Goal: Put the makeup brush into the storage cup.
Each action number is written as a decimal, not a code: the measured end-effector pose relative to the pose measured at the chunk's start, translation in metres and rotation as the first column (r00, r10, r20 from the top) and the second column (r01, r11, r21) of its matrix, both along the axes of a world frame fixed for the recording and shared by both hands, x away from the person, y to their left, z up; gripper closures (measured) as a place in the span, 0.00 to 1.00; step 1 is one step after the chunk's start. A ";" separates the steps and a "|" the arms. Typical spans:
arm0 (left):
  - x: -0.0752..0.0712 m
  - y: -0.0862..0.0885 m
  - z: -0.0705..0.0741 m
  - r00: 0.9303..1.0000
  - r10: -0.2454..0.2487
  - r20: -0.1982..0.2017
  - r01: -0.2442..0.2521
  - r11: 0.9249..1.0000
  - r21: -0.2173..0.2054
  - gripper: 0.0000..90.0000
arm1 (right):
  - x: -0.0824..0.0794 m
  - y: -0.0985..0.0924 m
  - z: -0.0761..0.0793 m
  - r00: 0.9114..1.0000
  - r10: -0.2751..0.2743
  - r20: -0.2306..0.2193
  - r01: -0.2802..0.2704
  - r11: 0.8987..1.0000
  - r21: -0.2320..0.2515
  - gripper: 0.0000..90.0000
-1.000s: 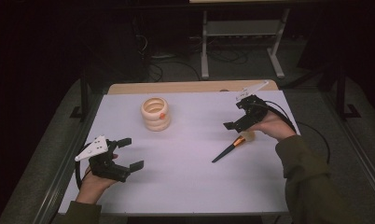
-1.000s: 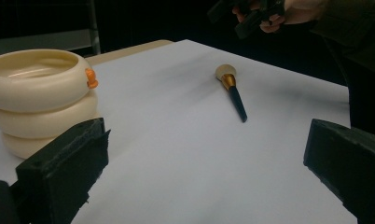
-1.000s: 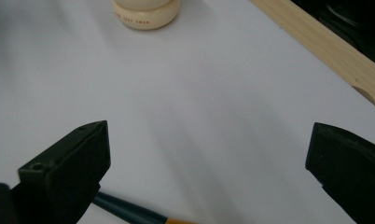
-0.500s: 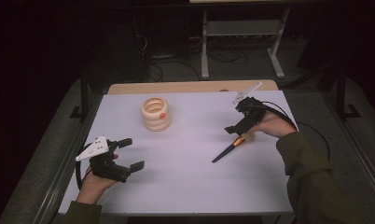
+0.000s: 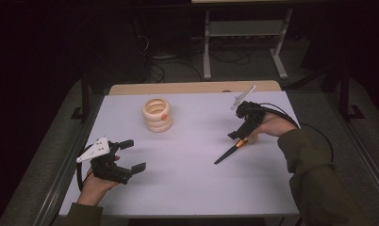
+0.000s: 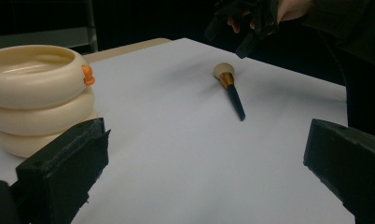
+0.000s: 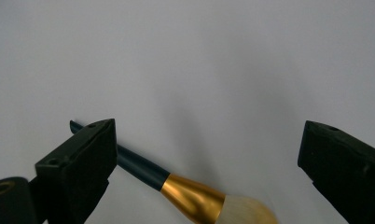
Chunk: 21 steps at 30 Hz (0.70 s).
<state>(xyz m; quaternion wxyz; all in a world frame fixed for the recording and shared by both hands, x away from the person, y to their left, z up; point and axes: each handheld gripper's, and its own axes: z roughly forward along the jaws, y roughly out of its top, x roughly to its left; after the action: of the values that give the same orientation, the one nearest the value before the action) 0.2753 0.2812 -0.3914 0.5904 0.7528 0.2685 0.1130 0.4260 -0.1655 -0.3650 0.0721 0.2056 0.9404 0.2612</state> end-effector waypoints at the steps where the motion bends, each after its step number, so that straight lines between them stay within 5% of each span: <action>1: 0.000 0.000 0.000 1.000 -0.001 0.001 0.001 1.000 0.001 0.00 | 0.000 0.001 0.001 1.000 0.014 -0.016 -0.014 1.000 -0.008 0.05; 14: 0.000 0.000 0.000 1.000 -0.001 0.000 0.001 1.000 0.002 0.00 | -0.001 0.008 -0.006 0.996 0.074 -0.051 -0.078 0.992 -0.096 0.14; 21: 0.000 0.000 -0.001 1.000 -0.001 0.000 0.001 1.000 0.003 0.00 | -0.003 0.011 -0.015 0.990 0.094 -0.105 -0.110 0.982 -0.154 0.15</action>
<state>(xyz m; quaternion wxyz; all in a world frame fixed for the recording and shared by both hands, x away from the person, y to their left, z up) 0.2755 0.2814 -0.3920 0.5893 0.7537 0.2682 0.1130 0.4227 -0.1545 -0.3798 0.0291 0.1630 0.9699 0.1783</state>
